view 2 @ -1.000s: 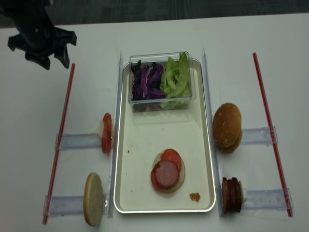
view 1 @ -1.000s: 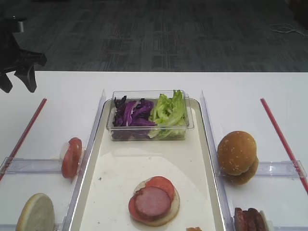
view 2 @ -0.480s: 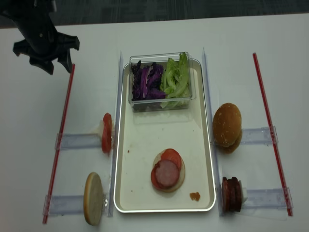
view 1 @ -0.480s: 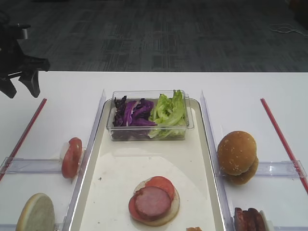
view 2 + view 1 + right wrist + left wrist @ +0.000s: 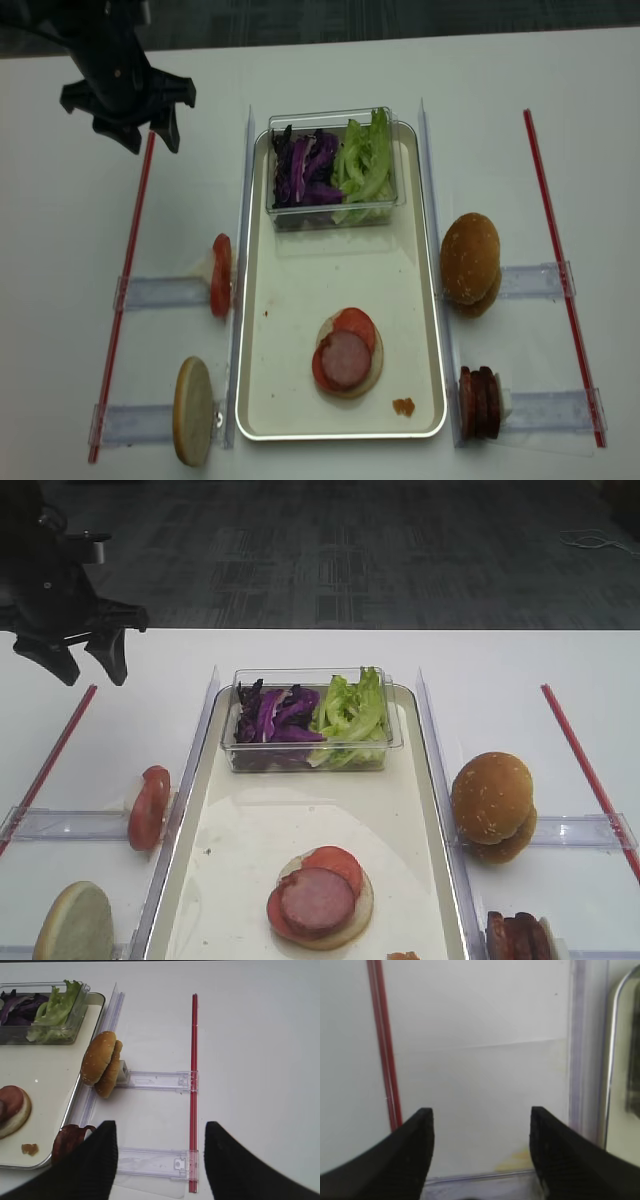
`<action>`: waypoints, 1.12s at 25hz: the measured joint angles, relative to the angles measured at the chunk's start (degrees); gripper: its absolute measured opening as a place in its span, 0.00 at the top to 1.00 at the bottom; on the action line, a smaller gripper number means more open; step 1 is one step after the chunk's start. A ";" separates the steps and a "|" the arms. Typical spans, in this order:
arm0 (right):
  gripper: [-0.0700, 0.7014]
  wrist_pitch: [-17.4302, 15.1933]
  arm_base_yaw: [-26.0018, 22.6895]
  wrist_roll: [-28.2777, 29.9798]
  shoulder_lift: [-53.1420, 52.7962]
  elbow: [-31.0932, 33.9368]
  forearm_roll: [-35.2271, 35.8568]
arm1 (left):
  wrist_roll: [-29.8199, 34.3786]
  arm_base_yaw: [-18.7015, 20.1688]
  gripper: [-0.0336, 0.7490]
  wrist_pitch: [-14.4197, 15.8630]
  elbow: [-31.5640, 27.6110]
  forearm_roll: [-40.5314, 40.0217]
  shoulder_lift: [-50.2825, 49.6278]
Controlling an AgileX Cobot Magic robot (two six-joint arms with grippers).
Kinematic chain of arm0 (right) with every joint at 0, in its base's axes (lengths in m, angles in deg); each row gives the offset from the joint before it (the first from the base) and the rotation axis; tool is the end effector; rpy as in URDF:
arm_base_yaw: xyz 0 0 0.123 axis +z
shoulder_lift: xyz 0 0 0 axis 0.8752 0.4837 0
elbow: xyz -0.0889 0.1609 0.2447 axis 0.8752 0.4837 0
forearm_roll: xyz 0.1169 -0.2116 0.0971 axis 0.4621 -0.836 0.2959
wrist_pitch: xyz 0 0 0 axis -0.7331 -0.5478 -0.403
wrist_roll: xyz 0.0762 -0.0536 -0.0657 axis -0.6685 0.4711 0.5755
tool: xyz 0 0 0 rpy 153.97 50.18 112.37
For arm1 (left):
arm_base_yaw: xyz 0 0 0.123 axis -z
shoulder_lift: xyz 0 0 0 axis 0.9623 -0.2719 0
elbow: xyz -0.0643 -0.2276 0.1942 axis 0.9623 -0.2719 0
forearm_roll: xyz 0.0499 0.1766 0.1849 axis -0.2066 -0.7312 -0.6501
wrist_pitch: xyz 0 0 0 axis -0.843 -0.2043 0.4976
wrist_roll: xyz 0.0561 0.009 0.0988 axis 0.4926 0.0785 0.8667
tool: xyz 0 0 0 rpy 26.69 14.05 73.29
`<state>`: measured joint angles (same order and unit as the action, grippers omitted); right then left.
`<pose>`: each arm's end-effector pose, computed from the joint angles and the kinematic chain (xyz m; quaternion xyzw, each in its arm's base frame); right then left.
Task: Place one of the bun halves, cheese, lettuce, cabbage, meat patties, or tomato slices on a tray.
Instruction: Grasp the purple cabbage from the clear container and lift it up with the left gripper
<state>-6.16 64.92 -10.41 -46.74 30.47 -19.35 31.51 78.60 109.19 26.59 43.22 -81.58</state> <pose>-0.0021 0.0099 0.2602 -0.0249 0.8668 0.0696 0.4931 0.4326 -0.0373 0.2290 0.0177 0.9958 -0.0235 0.0869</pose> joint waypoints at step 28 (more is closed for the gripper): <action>0.39 0.00 0.00 0.00 0.00 0.00 0.00 | -4.18 13.89 0.41 -4.75 1.71 6.26 0.00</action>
<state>-6.16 64.92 -10.41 -46.74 30.47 -19.35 27.34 92.50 104.44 28.30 49.48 -81.58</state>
